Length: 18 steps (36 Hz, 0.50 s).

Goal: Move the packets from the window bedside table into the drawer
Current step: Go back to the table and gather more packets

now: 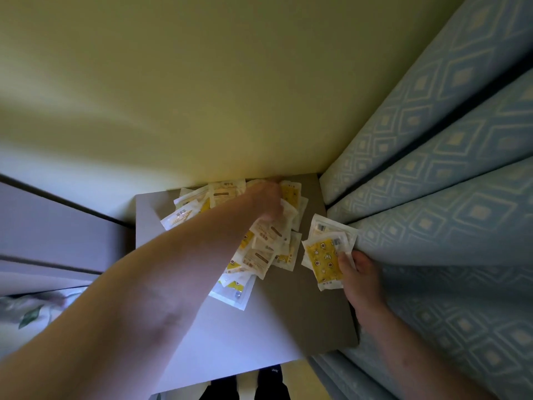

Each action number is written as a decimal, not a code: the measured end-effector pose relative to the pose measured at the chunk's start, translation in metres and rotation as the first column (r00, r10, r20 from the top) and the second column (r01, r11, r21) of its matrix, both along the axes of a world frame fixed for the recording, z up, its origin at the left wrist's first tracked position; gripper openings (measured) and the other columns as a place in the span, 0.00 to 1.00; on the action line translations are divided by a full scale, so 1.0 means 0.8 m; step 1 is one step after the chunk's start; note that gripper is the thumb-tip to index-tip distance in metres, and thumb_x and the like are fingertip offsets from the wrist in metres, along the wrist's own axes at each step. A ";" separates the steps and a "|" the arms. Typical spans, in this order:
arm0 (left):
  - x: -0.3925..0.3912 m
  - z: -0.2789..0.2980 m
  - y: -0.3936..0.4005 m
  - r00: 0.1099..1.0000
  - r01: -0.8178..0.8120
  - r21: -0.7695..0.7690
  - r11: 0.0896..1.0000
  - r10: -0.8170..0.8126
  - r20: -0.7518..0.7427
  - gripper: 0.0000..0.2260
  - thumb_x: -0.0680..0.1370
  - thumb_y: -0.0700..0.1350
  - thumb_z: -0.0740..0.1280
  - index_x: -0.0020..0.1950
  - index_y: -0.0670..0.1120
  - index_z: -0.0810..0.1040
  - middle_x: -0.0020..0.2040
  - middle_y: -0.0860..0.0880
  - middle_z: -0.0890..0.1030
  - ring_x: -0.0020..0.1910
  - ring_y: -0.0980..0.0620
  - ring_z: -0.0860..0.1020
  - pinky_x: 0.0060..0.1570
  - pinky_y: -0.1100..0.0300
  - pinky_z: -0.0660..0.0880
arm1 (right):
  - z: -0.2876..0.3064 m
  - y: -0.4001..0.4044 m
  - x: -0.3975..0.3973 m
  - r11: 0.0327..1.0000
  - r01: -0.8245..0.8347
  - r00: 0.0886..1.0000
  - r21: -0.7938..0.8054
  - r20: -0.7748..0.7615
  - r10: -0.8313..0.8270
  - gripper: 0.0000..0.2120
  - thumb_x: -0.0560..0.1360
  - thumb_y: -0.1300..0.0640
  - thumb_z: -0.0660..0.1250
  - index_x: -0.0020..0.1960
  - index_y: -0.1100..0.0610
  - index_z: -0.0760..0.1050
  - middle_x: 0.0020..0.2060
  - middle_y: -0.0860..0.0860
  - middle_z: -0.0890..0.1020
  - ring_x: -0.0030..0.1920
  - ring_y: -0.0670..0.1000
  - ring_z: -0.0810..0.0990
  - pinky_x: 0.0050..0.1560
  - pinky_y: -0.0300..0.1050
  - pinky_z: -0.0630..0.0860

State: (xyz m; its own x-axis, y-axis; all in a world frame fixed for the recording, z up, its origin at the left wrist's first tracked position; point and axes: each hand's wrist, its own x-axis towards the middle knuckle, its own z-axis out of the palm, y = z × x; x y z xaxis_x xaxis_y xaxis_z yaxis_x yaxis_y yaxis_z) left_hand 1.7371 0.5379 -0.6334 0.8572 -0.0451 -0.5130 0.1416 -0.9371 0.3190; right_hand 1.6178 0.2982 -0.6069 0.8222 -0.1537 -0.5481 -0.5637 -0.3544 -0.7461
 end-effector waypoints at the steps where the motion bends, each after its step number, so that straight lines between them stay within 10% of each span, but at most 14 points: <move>1: 0.000 -0.001 -0.001 1.000 -0.003 0.008 1.000 0.003 -0.004 0.24 0.76 0.43 0.69 0.72 0.46 0.70 0.57 0.46 0.80 0.56 0.43 0.80 0.46 0.55 0.77 | -0.002 -0.002 0.000 1.000 -0.002 1.000 -0.004 -0.007 0.002 0.10 0.83 0.53 0.63 0.59 0.53 0.80 0.50 0.52 0.85 0.51 0.53 0.84 0.45 0.48 0.80; 18: -0.086 0.027 0.015 0.991 -0.044 -0.213 0.976 0.070 0.117 0.06 0.79 0.47 0.65 0.52 0.51 0.81 0.54 0.54 0.79 0.53 0.49 0.78 0.45 0.58 0.71 | 0.016 -0.006 -0.020 1.000 0.000 1.000 0.004 -0.013 0.000 0.07 0.82 0.55 0.64 0.54 0.50 0.81 0.46 0.51 0.86 0.47 0.51 0.86 0.46 0.50 0.82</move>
State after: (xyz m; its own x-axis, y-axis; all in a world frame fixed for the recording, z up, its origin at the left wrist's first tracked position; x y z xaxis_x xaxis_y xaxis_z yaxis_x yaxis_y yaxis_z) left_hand 1.6685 0.5495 -0.6121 0.9176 -0.0892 -0.3873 0.1401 -0.8393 0.5253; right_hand 1.6019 0.2932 -0.5938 0.8151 -0.1514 -0.5592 -0.5731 -0.3518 -0.7401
